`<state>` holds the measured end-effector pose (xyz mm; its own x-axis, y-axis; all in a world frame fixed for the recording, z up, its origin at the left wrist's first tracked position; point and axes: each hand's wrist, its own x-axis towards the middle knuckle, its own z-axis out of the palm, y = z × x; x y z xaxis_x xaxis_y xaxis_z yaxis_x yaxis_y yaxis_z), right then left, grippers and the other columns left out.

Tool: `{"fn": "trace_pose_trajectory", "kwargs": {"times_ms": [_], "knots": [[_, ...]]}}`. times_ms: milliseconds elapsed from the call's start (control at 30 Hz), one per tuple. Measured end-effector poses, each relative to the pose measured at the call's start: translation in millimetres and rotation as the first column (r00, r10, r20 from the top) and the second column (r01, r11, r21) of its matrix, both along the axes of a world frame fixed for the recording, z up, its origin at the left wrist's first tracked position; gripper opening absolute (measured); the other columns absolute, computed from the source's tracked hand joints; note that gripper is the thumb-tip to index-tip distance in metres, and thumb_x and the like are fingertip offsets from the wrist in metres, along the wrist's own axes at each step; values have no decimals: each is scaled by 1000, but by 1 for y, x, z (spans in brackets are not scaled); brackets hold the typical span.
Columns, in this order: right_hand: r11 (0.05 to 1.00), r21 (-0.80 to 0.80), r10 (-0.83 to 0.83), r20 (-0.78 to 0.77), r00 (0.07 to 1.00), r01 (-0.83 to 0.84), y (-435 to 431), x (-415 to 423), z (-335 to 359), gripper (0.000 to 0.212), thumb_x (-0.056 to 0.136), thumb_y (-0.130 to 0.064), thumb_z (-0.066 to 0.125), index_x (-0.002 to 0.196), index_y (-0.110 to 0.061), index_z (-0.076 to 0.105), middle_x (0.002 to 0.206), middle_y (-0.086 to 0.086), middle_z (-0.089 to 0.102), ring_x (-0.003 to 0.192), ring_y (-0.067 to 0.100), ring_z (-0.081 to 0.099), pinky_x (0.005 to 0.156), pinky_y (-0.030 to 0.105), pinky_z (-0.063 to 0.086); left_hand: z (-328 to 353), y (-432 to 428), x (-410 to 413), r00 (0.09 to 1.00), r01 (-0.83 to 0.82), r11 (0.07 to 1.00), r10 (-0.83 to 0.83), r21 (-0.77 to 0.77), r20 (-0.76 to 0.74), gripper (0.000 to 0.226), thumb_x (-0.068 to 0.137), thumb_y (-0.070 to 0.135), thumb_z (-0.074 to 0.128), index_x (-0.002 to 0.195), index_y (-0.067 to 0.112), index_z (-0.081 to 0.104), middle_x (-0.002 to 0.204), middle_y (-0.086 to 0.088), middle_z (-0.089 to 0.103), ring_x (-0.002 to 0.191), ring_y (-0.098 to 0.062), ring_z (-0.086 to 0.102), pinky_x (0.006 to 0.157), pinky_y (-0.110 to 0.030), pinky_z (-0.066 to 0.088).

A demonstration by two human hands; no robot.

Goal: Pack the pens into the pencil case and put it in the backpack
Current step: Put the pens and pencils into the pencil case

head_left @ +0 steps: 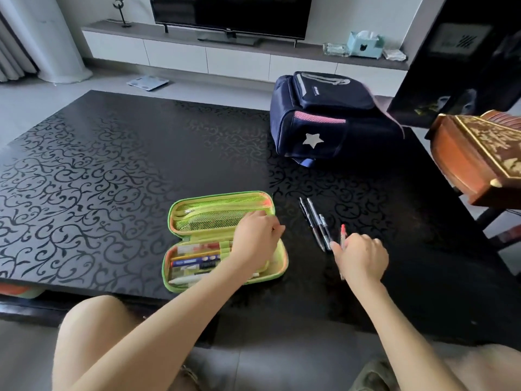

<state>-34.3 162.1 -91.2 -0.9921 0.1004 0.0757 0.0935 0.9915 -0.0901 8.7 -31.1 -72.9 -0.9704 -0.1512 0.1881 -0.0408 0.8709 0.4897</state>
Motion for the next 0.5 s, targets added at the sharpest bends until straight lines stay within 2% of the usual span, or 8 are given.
{"fn": "trace_pose_trajectory", "kwargs": {"times_ms": [100,233,300,367,500], "knots": [[999,-40,-33,86,996,36,-1,-4,-2,37,84,-49,60,89,-12,64,90,5,68,89,25,61,67,30,43,1,34,-41,987,-54,999,54,-6,149,28,93,28,48,77,8,57,78,-11,62,77,-31,60,60,-31,41],[990,-109,-63,184,981,84,1,-7,-1,28,88,-39,55,83,-13,62,86,5,69,83,25,64,64,28,45,-4,67,-80,946,-139,987,109,77,304,17,90,19,53,94,3,56,95,-13,63,92,-32,60,63,-31,38],[987,-136,-58,201,978,86,4,-7,0,25,90,-34,53,83,-11,62,84,5,68,80,25,64,61,27,43,-10,77,-92,923,-176,976,118,129,366,13,87,15,57,82,4,53,84,-6,60,90,-29,62,61,-29,40],[979,-180,-65,188,980,100,5,-11,4,24,90,-31,52,81,-10,60,82,5,65,77,25,62,59,27,41,-14,86,-100,907,-223,961,144,161,395,23,84,13,59,68,8,44,67,0,49,80,-26,61,58,-29,40],[953,-286,-54,169,984,102,-2,-26,7,24,91,-28,51,74,-11,53,77,5,60,70,26,57,57,27,39,-12,92,-105,897,-245,954,156,172,414,30,81,4,56,59,10,37,59,1,41,67,-22,53,56,-28,40]]}}
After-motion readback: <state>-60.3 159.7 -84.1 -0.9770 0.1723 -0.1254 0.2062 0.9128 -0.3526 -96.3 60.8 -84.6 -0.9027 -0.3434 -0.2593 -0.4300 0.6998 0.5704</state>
